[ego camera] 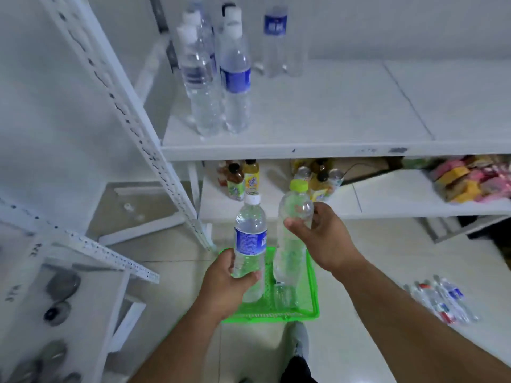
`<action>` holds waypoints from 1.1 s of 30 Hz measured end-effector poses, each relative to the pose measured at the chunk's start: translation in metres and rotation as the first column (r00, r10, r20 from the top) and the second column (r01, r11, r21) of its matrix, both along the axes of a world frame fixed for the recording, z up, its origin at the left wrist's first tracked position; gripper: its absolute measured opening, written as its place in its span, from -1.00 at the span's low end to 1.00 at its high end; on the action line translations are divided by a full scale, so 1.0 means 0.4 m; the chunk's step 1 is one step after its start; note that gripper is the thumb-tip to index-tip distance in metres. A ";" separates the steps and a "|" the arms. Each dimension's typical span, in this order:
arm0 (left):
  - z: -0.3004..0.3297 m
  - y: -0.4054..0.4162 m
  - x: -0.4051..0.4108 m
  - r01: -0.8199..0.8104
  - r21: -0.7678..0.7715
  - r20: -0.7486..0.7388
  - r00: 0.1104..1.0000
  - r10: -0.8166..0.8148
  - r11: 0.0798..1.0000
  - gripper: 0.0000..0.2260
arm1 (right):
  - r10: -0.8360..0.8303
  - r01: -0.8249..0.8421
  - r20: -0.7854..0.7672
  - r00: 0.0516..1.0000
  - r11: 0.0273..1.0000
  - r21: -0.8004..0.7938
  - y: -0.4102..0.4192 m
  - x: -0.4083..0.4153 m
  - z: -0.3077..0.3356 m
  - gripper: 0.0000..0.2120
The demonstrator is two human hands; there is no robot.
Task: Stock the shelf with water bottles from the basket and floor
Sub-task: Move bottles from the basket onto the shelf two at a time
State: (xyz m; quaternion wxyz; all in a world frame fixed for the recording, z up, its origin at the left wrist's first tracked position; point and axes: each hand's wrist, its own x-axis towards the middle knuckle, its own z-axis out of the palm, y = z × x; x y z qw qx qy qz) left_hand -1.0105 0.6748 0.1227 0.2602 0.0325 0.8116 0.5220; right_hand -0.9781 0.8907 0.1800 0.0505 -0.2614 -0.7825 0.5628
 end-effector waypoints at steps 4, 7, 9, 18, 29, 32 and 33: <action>0.172 -0.022 0.049 0.039 0.077 -0.073 0.997 -0.034 0.996 -0.66 | -0.033 0.035 -0.113 0.993 0.999 0.014 -0.025 0.085 0.187 -0.68; 0.267 -0.024 0.070 0.076 0.107 -0.143 0.988 -0.061 0.991 -0.66 | -0.054 0.062 -0.181 0.982 0.997 0.038 -0.026 0.120 0.284 -0.71; 0.317 -0.013 0.082 0.089 0.122 -0.189 0.980 -0.064 0.989 -0.66 | -0.054 0.062 -0.238 0.970 0.998 0.026 -0.015 0.133 0.336 -0.73; 0.458 0.156 0.138 0.063 0.171 -0.293 0.956 -0.010 0.983 -0.68 | -0.007 0.003 -0.372 0.928 1.000 -0.012 0.140 0.172 0.490 -0.71; 0.486 0.388 0.168 -0.027 0.169 -0.327 0.941 0.082 0.985 -0.62 | 0.087 -0.092 -0.350 0.933 0.996 0.002 0.373 0.167 0.527 -0.62; 0.488 0.417 0.152 -0.050 0.172 -0.318 0.942 0.103 0.984 -0.61 | 0.092 -0.105 -0.357 0.929 0.994 -0.017 0.403 0.145 0.526 -0.62; 0.488 0.424 0.141 -0.056 0.177 -0.310 0.944 0.110 0.983 -0.61 | 0.090 -0.106 -0.359 0.929 0.994 -0.025 0.409 0.136 0.526 -0.63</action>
